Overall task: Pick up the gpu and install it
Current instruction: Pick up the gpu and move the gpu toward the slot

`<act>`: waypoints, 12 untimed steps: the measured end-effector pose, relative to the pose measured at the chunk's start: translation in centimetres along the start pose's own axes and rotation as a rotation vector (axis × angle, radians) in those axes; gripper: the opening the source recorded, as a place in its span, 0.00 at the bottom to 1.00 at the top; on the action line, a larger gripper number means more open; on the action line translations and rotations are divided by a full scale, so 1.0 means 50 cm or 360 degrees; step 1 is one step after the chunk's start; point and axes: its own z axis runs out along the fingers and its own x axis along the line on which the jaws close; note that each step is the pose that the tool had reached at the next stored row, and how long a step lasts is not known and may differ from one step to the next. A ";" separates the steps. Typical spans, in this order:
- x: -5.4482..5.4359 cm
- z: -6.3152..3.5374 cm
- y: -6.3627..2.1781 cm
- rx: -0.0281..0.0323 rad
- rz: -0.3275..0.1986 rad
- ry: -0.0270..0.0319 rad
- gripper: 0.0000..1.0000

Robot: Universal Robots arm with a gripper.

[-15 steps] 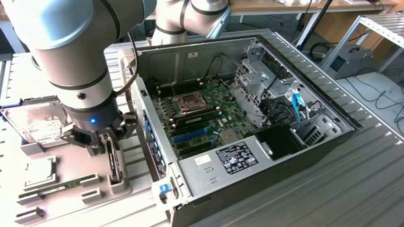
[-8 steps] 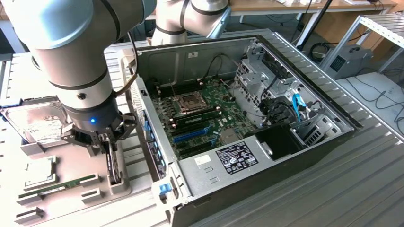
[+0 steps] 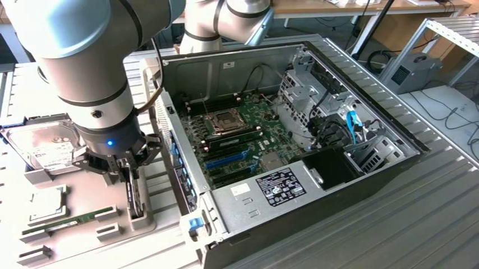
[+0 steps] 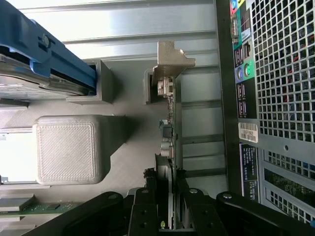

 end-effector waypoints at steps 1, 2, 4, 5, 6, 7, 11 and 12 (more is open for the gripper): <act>0.000 0.000 0.000 0.00005 0.0000 -0.00001 0.26; 0.000 0.000 0.000 0.00007 0.0000 -0.00001 0.26; 0.000 -0.001 0.000 0.00006 0.0000 -0.00003 0.26; 0.000 -0.002 0.000 0.00010 0.0000 0.00001 0.26; 0.000 -0.003 0.000 0.00009 0.0000 0.00000 0.26; 0.000 -0.005 0.000 0.00007 0.0000 -0.00001 0.26; 0.000 -0.013 0.001 0.00008 0.0000 0.00000 0.26; 0.000 -0.015 0.001 0.00008 0.0000 0.00000 0.26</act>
